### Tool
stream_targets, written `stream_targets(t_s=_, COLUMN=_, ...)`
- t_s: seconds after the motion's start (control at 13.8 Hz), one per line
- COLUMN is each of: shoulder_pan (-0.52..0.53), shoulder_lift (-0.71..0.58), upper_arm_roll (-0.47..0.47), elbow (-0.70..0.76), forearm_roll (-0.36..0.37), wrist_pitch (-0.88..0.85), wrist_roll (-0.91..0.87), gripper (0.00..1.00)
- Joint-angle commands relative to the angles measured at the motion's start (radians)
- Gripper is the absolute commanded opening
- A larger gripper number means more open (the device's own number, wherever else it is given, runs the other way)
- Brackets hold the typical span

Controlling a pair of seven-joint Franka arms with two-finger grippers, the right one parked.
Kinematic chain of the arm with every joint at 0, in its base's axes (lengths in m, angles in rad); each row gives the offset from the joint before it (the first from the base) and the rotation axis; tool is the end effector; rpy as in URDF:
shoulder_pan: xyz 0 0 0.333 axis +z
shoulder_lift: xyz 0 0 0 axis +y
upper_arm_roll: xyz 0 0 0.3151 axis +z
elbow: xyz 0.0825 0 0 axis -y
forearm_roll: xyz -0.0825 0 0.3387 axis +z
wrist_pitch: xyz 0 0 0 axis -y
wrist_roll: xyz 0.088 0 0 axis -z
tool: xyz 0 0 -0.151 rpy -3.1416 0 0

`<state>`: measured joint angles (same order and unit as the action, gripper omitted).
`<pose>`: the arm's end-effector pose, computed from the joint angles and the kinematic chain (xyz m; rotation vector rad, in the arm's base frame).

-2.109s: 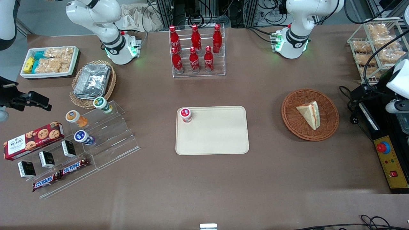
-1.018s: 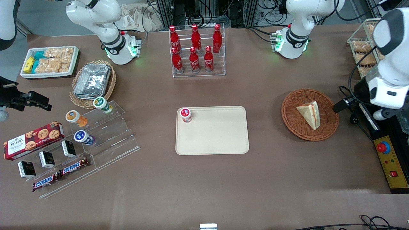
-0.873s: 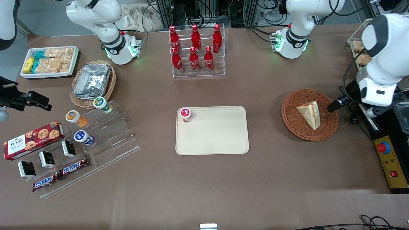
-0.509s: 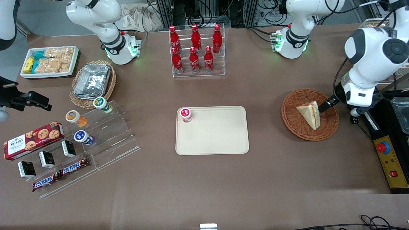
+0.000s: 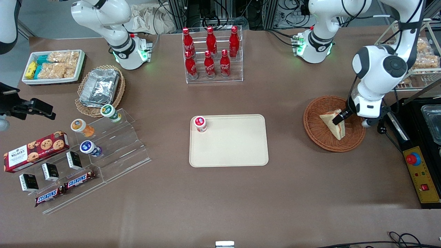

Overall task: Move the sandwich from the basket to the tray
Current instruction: 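Lower the left gripper over the wrapped sandwich in the basket, then close the left gripper on the sandwich and lift it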

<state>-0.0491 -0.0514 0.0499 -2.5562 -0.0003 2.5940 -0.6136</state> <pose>0.4350 0.0002 0.2861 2.9636 0.9407 0.1309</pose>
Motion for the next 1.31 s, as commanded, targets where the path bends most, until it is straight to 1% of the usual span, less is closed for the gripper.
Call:
stream_targets(t_s=0.0, shoulder_pan=0.008, shoulder_lift=0.036, upper_arm_roll=-0.009, elbow=-0.062, forearm_roll=-0.001, wrist_pitch=0.136, wrist_roll=-0.023, gripper=1.00)
stream_targets(t_s=0.22, shoulder_pan=0.008, shoulder_lift=0.094, upper_arm_roll=-0.007, elbow=-0.070, forearm_roll=-0.001, wrist_pitch=0.205, wrist_roll=-0.021, gripper=0.99)
stream_targets(t_s=0.29, shoulder_pan=0.008, shoulder_lift=0.107, upper_arm_roll=-0.002, elbow=-0.070, forearm_roll=-0.001, wrist_pitch=0.213, wrist_roll=-0.021, gripper=0.79)
stream_targets(t_s=0.36, shoulder_pan=0.008, shoulder_lift=0.113, upper_arm_roll=0.005, elbow=-0.070, forearm_roll=0.002, wrist_pitch=0.213, wrist_roll=-0.020, gripper=0.14)
stream_targets(t_s=0.44, shoulder_pan=0.008, shoulder_lift=0.116, upper_arm_roll=0.013, elbow=-0.068, forearm_roll=0.002, wrist_pitch=0.213, wrist_roll=-0.018, gripper=0.00)
stream_targets(t_s=0.73, shoulder_pan=0.006, shoulder_lift=0.104, upper_arm_roll=0.011, elbow=-0.059, forearm_roll=0.002, wrist_pitch=0.204, wrist_roll=-0.012, gripper=0.00)
stream_targets(t_s=0.87, shoulder_pan=0.003, shoulder_lift=0.072, upper_arm_roll=0.010, elbow=-0.053, forearm_roll=0.003, wrist_pitch=0.174, wrist_roll=-0.008, gripper=0.00)
stream_targets(t_s=0.95, shoulder_pan=0.003, shoulder_lift=0.039, upper_arm_roll=0.008, elbow=-0.041, forearm_roll=0.008, wrist_pitch=0.119, wrist_roll=0.003, gripper=0.00)
stream_targets(t_s=1.09, shoulder_pan=0.003, shoulder_lift=-0.028, upper_arm_roll=0.002, elbow=0.023, forearm_roll=0.028, wrist_pitch=-0.065, wrist_roll=0.076, gripper=0.00)
stream_targets(t_s=1.24, shoulder_pan=0.002, shoulder_lift=-0.074, upper_arm_roll=0.001, elbow=0.129, forearm_roll=0.087, wrist_pitch=-0.260, wrist_roll=0.138, gripper=0.00)
